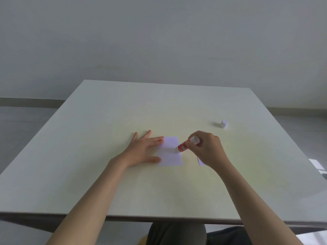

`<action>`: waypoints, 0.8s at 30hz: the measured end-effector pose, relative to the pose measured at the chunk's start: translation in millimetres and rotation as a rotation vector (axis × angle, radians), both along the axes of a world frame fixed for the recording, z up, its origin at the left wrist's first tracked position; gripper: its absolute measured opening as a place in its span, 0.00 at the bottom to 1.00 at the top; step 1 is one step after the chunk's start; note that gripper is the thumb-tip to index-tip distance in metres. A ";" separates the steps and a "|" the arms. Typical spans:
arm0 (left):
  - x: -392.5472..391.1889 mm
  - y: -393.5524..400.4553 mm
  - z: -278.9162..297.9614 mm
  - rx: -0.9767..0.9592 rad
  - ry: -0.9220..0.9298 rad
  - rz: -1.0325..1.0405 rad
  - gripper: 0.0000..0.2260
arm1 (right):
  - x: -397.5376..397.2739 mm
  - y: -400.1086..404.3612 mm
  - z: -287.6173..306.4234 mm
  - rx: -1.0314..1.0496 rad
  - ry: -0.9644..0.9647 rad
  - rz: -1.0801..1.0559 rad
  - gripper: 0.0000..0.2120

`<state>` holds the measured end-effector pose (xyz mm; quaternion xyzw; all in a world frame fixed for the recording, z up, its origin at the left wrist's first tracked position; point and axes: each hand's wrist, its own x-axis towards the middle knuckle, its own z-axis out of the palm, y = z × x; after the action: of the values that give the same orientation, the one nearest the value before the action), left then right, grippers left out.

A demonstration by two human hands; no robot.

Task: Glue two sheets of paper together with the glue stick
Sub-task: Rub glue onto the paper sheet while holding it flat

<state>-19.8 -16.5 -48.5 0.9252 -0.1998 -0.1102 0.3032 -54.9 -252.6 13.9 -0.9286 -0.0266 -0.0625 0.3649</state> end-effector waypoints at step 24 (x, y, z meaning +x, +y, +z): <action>-12.0 1.0 17.3 -0.358 0.086 0.099 0.27 | -17.0 13.4 -5.6 0.869 0.114 -0.172 0.05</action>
<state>-31.8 -15.4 -31.2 0.8597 -0.1572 -0.0970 0.4763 -71.9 -239.2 8.3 -0.6898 0.0996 -0.0468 0.7156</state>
